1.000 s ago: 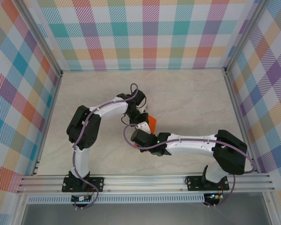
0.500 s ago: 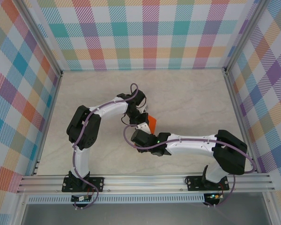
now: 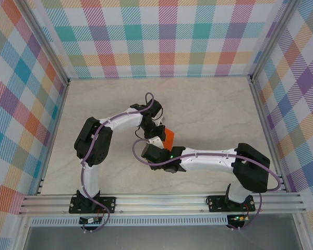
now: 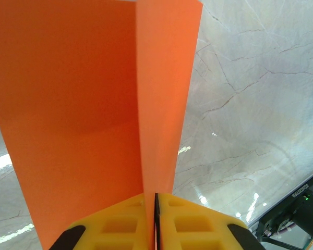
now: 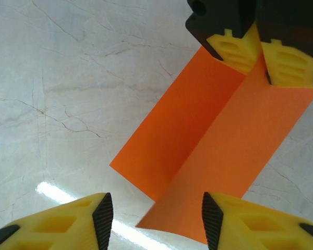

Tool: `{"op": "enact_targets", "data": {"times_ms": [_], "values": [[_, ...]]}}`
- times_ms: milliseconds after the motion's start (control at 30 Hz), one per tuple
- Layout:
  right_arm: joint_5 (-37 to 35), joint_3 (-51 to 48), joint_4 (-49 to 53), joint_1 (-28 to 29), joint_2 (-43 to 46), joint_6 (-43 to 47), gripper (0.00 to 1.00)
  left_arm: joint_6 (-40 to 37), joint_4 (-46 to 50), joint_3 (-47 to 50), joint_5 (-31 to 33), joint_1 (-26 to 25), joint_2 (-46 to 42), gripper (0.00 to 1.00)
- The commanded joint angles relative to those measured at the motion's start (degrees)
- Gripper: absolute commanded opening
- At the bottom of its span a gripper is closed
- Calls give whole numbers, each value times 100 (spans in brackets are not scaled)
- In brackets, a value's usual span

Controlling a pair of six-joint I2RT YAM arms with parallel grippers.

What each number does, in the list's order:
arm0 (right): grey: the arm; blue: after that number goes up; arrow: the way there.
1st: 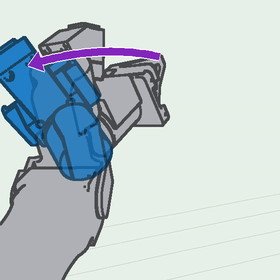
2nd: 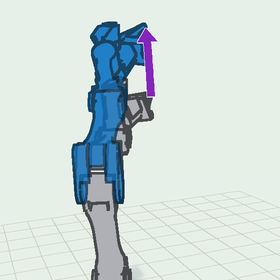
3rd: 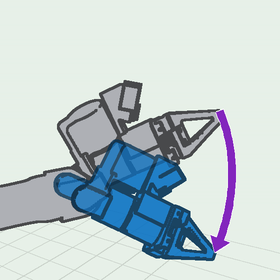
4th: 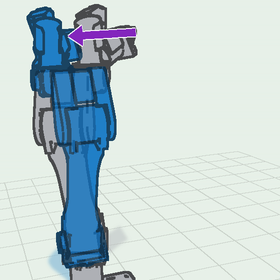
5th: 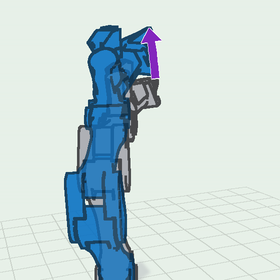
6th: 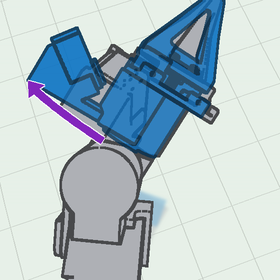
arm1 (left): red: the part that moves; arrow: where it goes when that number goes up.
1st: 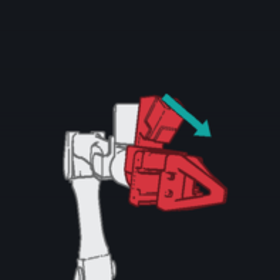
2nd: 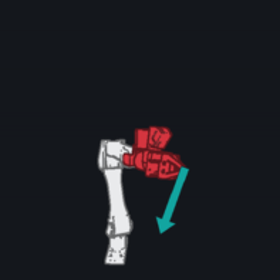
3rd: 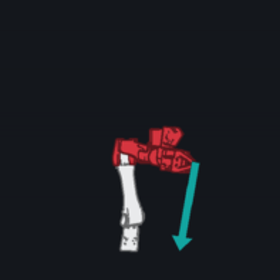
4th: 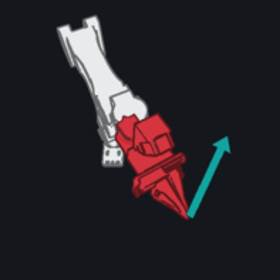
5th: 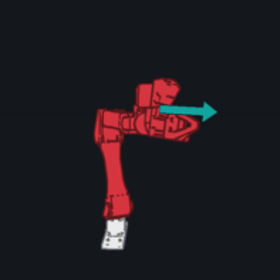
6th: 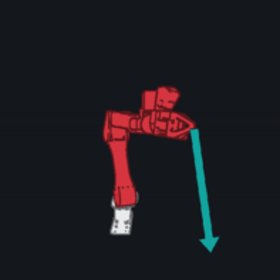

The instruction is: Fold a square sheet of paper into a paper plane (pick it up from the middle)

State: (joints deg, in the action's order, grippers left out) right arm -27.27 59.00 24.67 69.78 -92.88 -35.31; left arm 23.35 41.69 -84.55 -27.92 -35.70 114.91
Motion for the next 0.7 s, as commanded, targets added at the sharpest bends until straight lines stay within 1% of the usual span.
{"op": "enact_targets", "data": {"times_ms": [0,100,267,400,500,667], "values": [[-295,189,439,42,-114,-85,43,46,89,17,-39,37,-127,10],[-323,199,500,53,-124,-90,39,41,91,9,-47,37,-123,10],[-380,199,537,105,-77,-106,38,29,102,8,-21,37,-119,10],[-401,199,566,122,-71,-106,33,30,115,-11,-12,42,-119,10],[-420,173,566,124,-32,-138,32,32,125,-22,-15,40,-119,10],[-415,73,482,117,106,-161,25,29,145,-13,6,37,-127,10]]}}
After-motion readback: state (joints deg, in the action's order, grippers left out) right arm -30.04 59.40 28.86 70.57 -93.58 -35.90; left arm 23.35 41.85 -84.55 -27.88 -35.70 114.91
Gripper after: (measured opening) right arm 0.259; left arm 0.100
